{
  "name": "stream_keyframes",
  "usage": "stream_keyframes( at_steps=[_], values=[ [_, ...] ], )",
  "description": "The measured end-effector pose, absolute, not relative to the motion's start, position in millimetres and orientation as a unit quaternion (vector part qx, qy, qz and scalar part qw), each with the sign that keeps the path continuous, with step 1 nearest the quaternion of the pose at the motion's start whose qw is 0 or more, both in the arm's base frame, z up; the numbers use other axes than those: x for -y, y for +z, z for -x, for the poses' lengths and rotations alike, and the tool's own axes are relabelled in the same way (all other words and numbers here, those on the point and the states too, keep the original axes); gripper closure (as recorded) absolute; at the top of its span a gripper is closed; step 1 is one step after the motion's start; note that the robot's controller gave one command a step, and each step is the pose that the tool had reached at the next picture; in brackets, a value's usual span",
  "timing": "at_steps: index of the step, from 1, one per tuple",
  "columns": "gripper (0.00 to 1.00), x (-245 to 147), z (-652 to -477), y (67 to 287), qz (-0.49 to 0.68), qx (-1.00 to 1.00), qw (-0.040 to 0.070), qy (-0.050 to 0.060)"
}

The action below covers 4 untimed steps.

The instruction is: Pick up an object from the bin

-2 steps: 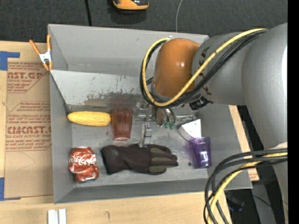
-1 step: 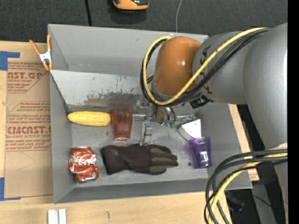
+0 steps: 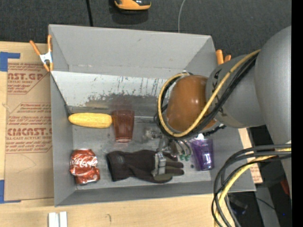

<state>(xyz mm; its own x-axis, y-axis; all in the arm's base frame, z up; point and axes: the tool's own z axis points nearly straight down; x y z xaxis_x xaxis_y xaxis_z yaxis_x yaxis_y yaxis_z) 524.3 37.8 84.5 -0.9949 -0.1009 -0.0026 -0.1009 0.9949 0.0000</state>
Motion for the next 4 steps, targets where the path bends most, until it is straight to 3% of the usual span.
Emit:
stream_keyframes(
  at_steps=[1,2,3,4],
  values=[
    [0.0,-44,-487.7,132,0.15,-0.989,-0.002,0.0],
    [0.0,-82,-502.5,118,0.119,-0.993,0.002,0.001],
    [0.0,-46,-486.7,76,0.085,-0.996,0.003,0.001],
    [1.0,-79,-485.6,70,0.08,-0.997,0.0,0.001]
  ],
)
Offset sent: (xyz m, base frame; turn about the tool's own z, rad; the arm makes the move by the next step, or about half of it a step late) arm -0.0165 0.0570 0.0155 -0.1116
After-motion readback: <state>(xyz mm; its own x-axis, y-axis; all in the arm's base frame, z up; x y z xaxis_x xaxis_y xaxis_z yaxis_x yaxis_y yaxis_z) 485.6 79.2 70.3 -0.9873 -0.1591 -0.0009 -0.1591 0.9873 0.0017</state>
